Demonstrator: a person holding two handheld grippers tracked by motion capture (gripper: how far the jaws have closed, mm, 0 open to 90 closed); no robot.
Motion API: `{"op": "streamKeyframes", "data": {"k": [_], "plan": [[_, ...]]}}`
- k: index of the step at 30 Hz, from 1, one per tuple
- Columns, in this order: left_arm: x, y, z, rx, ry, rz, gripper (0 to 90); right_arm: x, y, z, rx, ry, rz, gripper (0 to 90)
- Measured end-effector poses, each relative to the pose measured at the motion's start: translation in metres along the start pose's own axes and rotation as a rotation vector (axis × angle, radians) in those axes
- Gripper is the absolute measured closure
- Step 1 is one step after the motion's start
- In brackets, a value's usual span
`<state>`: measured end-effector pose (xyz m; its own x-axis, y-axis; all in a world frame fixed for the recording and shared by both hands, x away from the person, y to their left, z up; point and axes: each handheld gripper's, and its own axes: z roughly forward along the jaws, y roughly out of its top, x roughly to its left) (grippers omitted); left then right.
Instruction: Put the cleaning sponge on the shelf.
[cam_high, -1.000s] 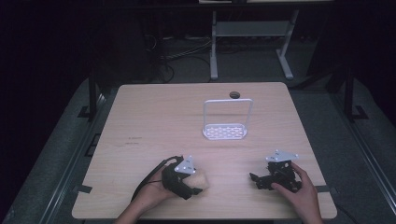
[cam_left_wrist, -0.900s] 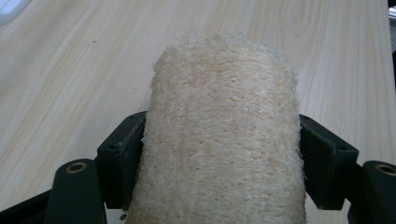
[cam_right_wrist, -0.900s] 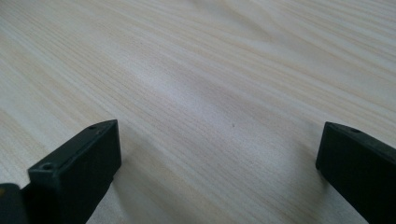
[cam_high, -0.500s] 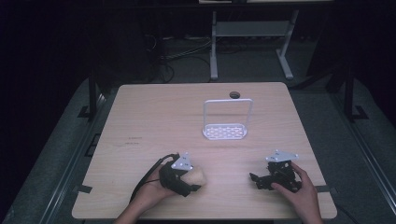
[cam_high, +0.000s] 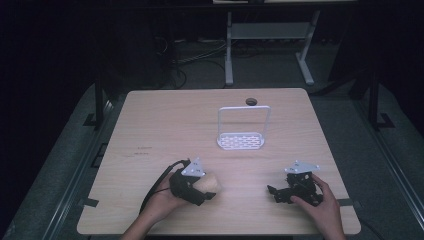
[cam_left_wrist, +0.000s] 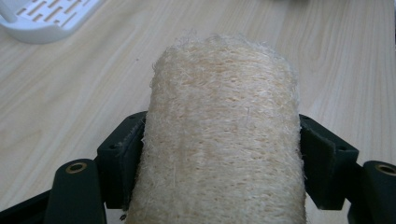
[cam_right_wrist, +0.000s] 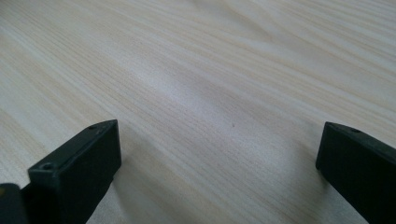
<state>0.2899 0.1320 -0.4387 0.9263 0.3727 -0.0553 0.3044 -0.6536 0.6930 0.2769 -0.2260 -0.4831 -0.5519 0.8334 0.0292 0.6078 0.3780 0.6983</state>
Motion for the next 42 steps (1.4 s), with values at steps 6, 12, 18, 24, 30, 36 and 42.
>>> {"op": "streamKeyframes", "data": {"k": [6, 12, 18, 24, 30, 36, 42], "plan": [[0.005, 0.005, 0.000, -0.010, -0.005, -0.004, 25.8, 0.000, 0.000, 0.000, 0.000, 0.000, 0.002, 0.0], [0.007, 0.009, 0.001, -0.016, -0.009, -0.003, 25.8, 0.000, 0.000, 0.000, 0.000, 0.000, 0.001, 0.0], [0.011, 0.016, 0.002, -0.023, -0.012, -0.001, 25.8, 0.000, 0.000, 0.000, 0.000, 0.000, -0.001, 0.0], [0.016, 0.026, 0.004, -0.036, -0.012, -0.003, 25.8, 0.000, 0.000, 0.000, 0.000, 0.000, 0.000, 0.0], [0.020, 0.033, 0.008, -0.039, -0.010, 0.000, 25.8, 0.000, 0.000, 0.000, 0.000, 0.000, 0.001, 0.0], [0.025, 0.041, 0.013, -0.040, 0.000, 0.004, 25.8, 0.000, 0.000, 0.000, 0.000, 0.000, 0.001, 0.0], [0.029, 0.047, 0.019, -0.053, 0.006, -0.002, 25.9, 0.000, 0.000, 0.000, 0.000, 0.003, 0.001, 0.0]]}}
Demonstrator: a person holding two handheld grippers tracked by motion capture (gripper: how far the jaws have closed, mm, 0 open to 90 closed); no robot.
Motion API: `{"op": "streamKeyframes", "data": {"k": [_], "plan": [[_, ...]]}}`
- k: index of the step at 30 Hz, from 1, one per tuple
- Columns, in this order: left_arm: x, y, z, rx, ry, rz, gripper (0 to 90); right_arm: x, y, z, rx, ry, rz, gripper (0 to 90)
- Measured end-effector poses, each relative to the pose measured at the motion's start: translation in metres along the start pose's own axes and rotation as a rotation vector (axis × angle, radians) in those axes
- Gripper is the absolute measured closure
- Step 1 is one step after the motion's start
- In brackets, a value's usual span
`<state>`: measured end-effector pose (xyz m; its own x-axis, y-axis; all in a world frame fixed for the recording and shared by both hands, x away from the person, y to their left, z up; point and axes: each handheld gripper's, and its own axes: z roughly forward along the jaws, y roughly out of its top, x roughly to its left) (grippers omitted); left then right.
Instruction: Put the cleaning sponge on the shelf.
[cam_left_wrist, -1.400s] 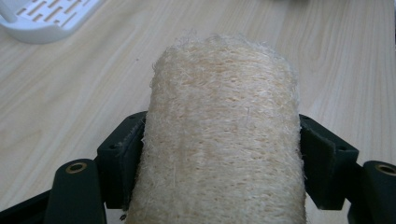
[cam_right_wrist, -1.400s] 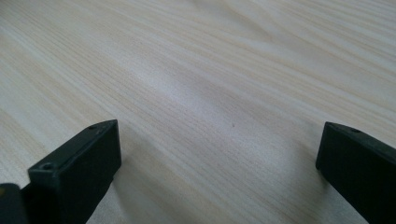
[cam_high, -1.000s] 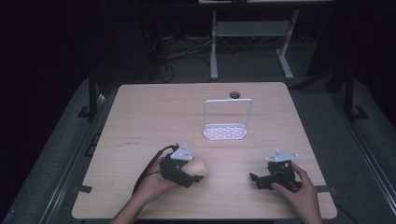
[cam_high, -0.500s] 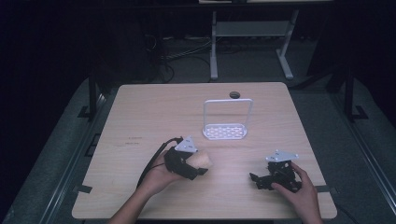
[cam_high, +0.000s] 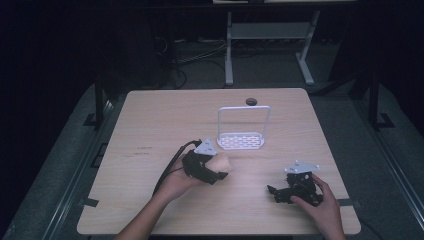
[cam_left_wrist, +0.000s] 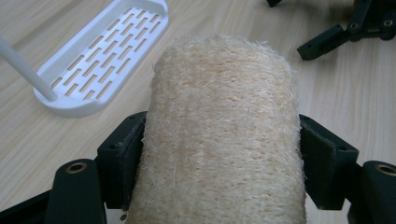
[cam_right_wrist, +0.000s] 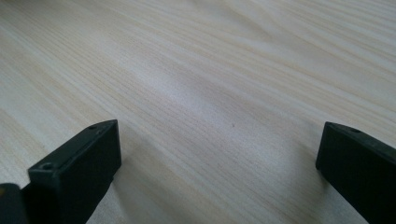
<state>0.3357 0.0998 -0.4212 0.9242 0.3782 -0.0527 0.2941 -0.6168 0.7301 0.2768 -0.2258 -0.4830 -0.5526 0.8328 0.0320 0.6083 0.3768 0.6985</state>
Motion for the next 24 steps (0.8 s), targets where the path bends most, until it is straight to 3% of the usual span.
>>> {"op": "streamKeyframes", "data": {"k": [24], "plan": [[0.018, 0.018, 0.028, -0.006, 0.031, -0.027, 25.9, 0.000, 0.000, 0.000, 0.000, -0.003, 0.000, 0.0]]}}
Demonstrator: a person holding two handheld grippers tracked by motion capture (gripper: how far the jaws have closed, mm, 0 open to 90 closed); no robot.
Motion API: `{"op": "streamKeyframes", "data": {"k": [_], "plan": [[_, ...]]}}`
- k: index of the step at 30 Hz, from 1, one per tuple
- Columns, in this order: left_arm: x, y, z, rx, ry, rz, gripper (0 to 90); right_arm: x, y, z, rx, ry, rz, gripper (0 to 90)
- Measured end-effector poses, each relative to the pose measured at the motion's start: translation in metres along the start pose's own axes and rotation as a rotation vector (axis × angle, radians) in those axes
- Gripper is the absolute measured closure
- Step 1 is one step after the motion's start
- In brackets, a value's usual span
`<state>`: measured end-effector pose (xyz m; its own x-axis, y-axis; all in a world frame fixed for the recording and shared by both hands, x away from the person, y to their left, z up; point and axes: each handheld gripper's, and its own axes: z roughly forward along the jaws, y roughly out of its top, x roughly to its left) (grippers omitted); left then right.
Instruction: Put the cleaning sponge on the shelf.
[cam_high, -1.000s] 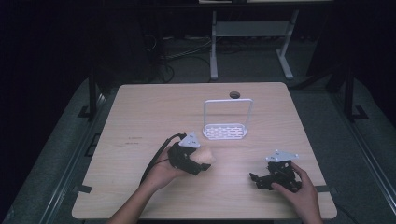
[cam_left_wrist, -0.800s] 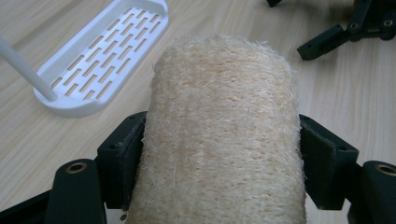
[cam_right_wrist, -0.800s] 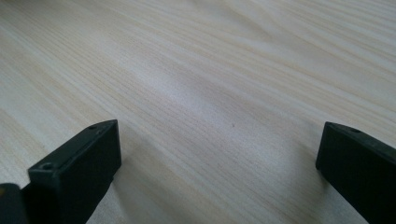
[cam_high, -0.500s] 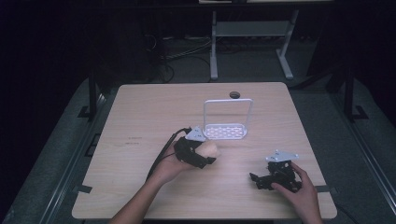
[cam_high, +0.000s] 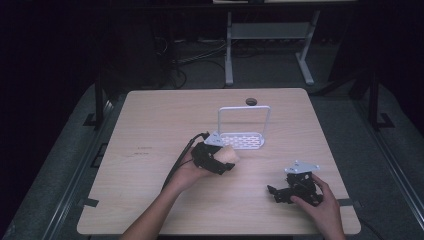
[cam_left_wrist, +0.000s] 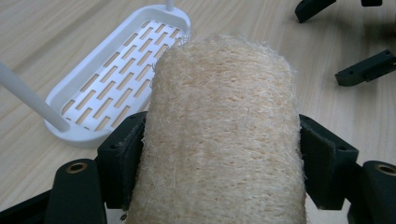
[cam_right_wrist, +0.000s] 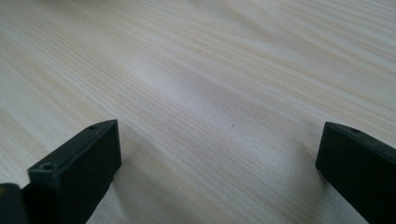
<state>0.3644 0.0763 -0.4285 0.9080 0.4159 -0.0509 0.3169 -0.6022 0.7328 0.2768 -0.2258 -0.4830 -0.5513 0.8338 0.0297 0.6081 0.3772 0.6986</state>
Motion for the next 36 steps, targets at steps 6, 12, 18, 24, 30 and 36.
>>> {"op": "streamKeyframes", "data": {"k": [6, 12, 18, 24, 30, 36], "plan": [[0.005, 0.006, 0.006, -0.007, 0.006, -0.002, 25.9, 0.000, 0.000, 0.000, 0.000, 0.000, 0.000, 0.0], [0.007, 0.011, 0.011, -0.006, 0.012, -0.001, 25.9, 0.000, 0.000, 0.000, 0.001, 0.001, 0.002, 0.0], [0.009, 0.017, 0.020, -0.009, 0.016, -0.009, 25.9, 0.000, 0.000, 0.000, 0.000, 0.000, 0.000, 0.0], [0.010, 0.022, 0.024, -0.009, 0.014, -0.006, 26.0, 0.000, 0.000, 0.000, 0.001, 0.000, -0.002, 0.0], [0.011, 0.030, 0.031, -0.013, 0.025, 0.001, 25.9, 0.000, 0.000, 0.000, 0.000, 0.002, 0.001, 0.0], [0.010, 0.037, 0.039, -0.017, 0.032, -0.004, 26.0, 0.000, 0.000, 0.000, 0.000, 0.002, 0.002, 0.0]]}}
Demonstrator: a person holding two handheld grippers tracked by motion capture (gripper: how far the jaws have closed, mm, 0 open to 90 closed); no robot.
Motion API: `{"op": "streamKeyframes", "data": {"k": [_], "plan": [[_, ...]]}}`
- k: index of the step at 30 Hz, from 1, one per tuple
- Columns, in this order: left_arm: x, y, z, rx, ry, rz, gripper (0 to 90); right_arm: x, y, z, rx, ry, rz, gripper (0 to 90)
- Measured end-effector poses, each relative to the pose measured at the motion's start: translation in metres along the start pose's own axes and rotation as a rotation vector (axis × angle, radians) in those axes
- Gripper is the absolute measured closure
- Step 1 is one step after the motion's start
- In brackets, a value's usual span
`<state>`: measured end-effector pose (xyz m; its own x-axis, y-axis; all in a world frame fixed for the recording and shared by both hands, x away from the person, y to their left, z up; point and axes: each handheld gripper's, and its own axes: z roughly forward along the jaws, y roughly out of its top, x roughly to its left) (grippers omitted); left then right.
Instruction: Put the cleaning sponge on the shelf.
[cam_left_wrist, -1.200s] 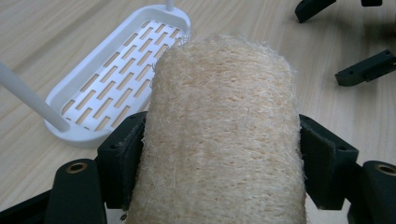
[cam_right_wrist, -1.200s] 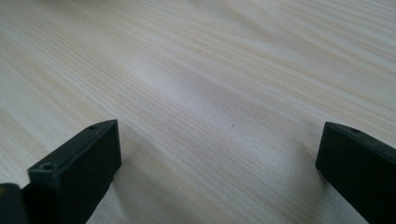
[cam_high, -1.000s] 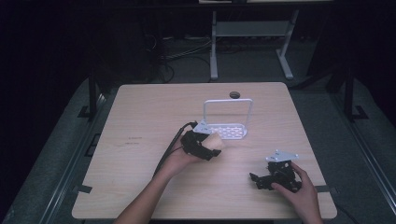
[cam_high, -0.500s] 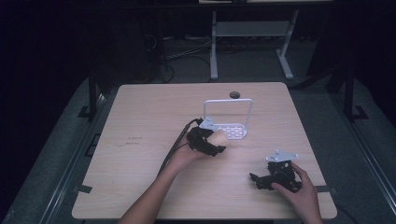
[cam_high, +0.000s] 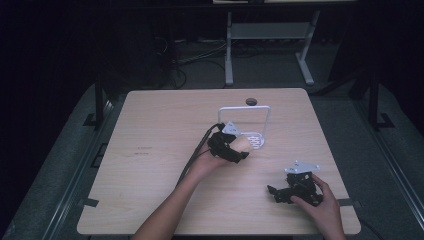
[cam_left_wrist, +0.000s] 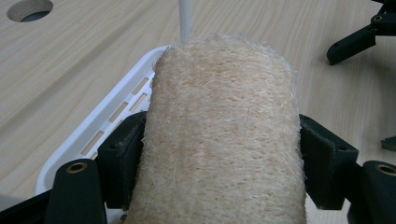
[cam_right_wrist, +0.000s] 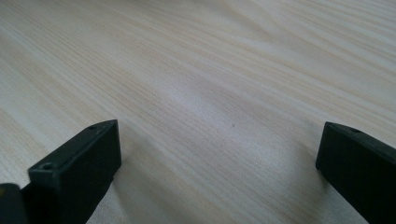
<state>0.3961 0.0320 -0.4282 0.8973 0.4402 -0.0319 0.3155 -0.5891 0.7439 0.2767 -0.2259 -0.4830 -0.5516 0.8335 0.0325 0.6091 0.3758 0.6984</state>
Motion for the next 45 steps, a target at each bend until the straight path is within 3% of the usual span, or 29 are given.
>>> {"op": "streamKeyframes", "data": {"k": [11, 15, 27, 45], "plan": [[0.004, 0.011, 0.016, -0.001, 0.025, -0.008, 26.0, 0.000, 0.000, 0.000, 0.000, 0.000, 0.000, 0.0], [0.007, 0.014, 0.023, 0.010, 0.032, -0.033, 26.0, 0.000, 0.000, 0.000, 0.000, 0.001, 0.001, 0.0], [0.011, 0.021, 0.046, 0.012, 0.053, -0.057, 26.0, 0.000, 0.000, 0.000, -0.001, -0.002, -0.003, 0.0], [0.019, 0.023, 0.063, 0.069, 0.087, -0.047, 25.9, 0.000, 0.000, 0.000, -0.002, -0.002, -0.004, 0.0]]}}
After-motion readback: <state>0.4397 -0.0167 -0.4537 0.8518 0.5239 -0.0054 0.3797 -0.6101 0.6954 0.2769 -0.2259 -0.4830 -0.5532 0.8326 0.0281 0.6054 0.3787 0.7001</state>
